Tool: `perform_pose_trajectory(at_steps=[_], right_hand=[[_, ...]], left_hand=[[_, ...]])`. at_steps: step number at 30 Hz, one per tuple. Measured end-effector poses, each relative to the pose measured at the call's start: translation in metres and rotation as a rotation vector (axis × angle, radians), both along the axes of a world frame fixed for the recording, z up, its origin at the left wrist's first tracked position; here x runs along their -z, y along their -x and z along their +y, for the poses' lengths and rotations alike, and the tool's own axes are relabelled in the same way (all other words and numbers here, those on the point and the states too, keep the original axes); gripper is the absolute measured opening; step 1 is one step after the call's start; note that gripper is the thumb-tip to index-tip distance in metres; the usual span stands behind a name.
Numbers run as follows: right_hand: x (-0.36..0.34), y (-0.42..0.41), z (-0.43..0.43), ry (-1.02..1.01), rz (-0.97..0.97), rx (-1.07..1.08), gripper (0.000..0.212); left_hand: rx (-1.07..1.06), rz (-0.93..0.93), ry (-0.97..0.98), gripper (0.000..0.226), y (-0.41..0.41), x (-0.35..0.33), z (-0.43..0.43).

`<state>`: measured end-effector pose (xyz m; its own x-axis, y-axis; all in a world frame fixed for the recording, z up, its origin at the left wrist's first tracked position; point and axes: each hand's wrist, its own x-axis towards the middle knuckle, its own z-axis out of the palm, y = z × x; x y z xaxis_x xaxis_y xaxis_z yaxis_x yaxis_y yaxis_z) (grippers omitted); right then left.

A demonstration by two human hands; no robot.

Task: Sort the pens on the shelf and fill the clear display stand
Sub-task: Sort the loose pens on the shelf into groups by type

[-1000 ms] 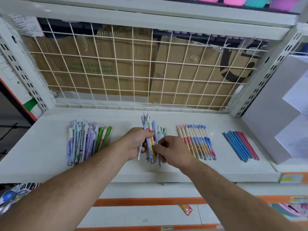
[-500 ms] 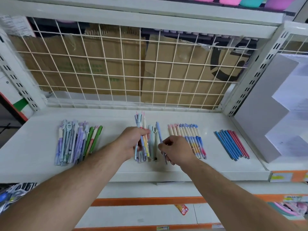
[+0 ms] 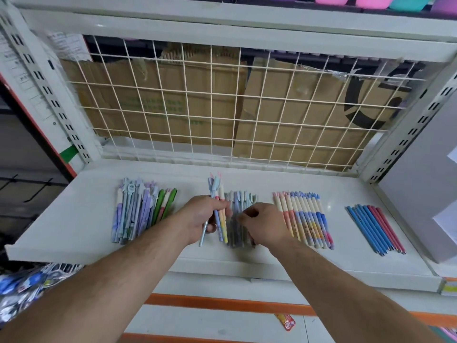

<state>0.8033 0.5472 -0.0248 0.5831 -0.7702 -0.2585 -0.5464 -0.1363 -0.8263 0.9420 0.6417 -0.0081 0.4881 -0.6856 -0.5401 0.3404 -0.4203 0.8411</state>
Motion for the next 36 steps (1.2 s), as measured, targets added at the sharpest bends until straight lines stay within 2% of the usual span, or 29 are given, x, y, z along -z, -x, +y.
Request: perform_pose_trajectory(at_steps=[4,7,12,14,18,25,30,36], right_hand=[[-0.01,0.001,0.013,-0.052,-0.122,-0.025,0.036],[-0.013,0.004,0.02,-0.087,-0.145,-0.066,0.037],[-0.016,0.011,0.022,-0.136,-0.157,-0.041,0.029],[-0.015,0.014,0.021,-0.107,-0.124,-0.035,0.023],[-0.016,0.02,0.018,-0.089,-0.072,0.016,0.023],[-0.006,0.041,-0.006,0.102,0.125,0.2,0.019],[0.003,0.059,-0.022,0.214,0.29,0.222,0.028],[0.007,0.063,-0.032,0.259,0.418,0.157,0.021]], left_hand=[[0.011,-0.043,0.028,0.005,-0.001,0.005,-0.003],[0.019,-0.024,0.07,0.017,0.003,0.004,-0.007],[0.075,0.068,0.125,0.014,0.008,0.003,-0.015],[0.119,0.073,0.13,0.014,0.01,0.006,-0.018],[0.179,0.061,0.133,0.019,0.017,0.007,-0.024],[0.108,0.004,0.064,0.022,0.024,0.004,-0.035],[0.123,0.007,0.054,0.021,0.026,0.006,-0.037],[0.121,0.029,0.046,0.022,0.03,0.007,-0.039]])
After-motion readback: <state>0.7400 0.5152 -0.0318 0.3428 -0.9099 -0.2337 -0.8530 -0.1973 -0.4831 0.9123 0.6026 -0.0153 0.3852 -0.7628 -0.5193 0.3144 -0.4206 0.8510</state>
